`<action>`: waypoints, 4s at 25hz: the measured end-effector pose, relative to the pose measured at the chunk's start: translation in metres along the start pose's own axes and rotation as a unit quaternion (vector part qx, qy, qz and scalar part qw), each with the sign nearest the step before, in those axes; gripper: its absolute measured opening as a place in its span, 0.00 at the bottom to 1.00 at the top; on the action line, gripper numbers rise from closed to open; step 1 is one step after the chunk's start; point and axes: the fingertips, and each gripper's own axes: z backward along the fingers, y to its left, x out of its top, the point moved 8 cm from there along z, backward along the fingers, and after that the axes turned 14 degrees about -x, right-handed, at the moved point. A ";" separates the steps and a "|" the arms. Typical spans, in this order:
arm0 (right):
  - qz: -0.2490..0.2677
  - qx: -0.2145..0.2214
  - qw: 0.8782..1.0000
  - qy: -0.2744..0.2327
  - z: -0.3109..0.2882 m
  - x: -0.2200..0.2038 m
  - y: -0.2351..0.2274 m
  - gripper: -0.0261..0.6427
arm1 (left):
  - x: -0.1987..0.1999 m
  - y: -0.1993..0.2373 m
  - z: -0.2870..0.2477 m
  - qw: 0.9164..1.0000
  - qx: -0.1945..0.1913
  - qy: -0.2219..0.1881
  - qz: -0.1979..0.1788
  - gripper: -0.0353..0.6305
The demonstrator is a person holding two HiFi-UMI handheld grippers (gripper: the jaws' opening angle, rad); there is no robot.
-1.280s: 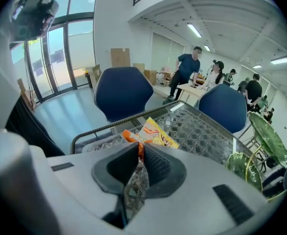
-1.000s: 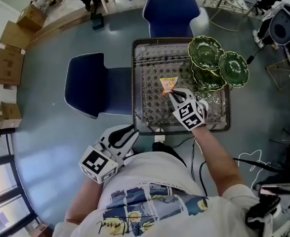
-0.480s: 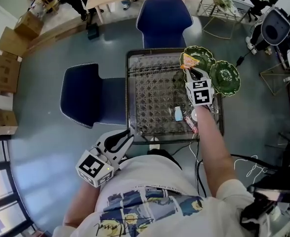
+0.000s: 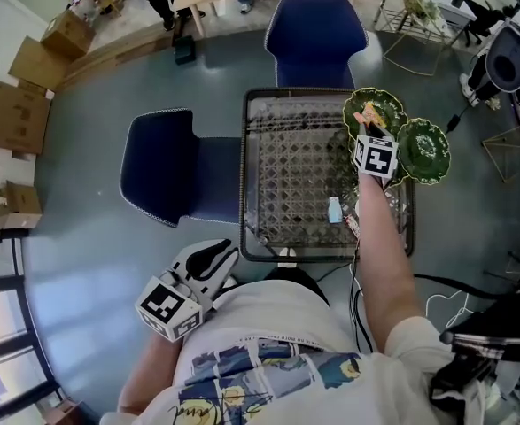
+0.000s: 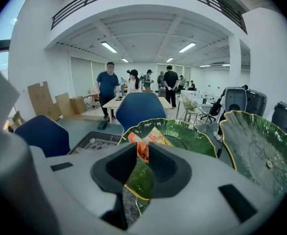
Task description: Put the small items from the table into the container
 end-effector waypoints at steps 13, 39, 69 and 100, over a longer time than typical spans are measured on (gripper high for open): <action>0.043 0.027 0.997 -0.064 0.103 -0.022 0.041 0.16 | -0.009 0.005 0.050 0.998 -0.054 -0.007 -0.022 0.14; 0.145 0.212 0.965 -0.049 0.469 -0.169 0.288 0.16 | -0.110 -0.029 0.218 0.977 -0.207 0.015 -0.051 0.09; 0.169 0.213 0.961 -0.040 0.440 -0.169 0.255 0.16 | -0.106 -0.032 0.198 0.983 -0.173 0.004 -0.054 0.07; 0.186 0.119 0.962 0.164 0.072 -0.250 0.068 0.31 | -0.018 -0.035 0.023 0.998 -0.038 0.048 -0.025 0.07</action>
